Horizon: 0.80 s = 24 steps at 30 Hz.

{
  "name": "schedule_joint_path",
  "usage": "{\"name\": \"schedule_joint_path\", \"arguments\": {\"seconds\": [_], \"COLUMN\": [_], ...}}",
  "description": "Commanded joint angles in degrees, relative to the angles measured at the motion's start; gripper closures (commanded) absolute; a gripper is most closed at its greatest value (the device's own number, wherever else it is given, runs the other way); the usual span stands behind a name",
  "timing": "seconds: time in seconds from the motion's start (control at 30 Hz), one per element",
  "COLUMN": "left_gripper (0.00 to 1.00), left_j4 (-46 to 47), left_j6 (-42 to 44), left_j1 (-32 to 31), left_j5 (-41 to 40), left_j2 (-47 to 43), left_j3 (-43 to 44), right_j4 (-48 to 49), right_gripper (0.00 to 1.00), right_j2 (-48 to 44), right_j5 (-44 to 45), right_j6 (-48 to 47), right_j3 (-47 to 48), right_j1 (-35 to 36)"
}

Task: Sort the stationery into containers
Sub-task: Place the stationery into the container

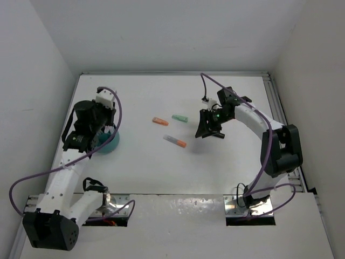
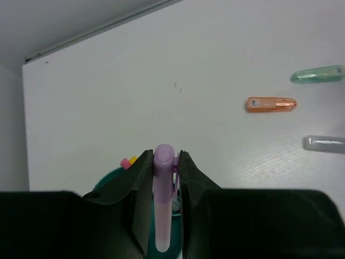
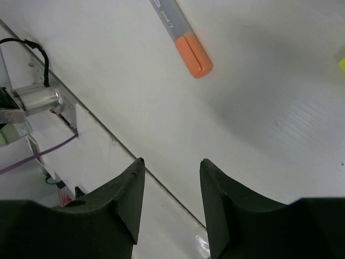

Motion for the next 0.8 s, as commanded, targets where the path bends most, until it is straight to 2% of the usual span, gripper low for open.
{"name": "schedule_joint_path", "arguments": {"seconds": [0.0,0.17,0.37,0.5,0.77], "left_gripper": [1.00,1.00,1.00,1.00,1.00], "left_j4": [2.0,-0.3,0.6,3.3,5.2], "left_j6": [3.4,6.4,9.3,9.5,10.6], "left_j1": [8.3,15.7,22.0,23.7,26.2], "left_j5": [19.6,33.4,43.0,44.3,45.8], "left_j2": [0.9,5.4,7.0,6.1,5.4], "left_j3": [0.6,1.4,-1.0,-3.9,-7.8], "right_j4": [0.3,0.6,0.3,1.0,5.0], "right_gripper": [0.56,0.56,0.56,0.56,0.57], "right_j2": [1.3,2.4,4.0,4.7,4.8], "right_j5": [1.8,1.8,1.1,2.3,11.0], "right_j6": [-2.6,-2.6,-3.3,-3.2,-3.8], "right_j3": [2.3,2.4,3.6,4.0,3.5], "right_j1": [1.1,2.0,3.2,3.9,6.4]}}
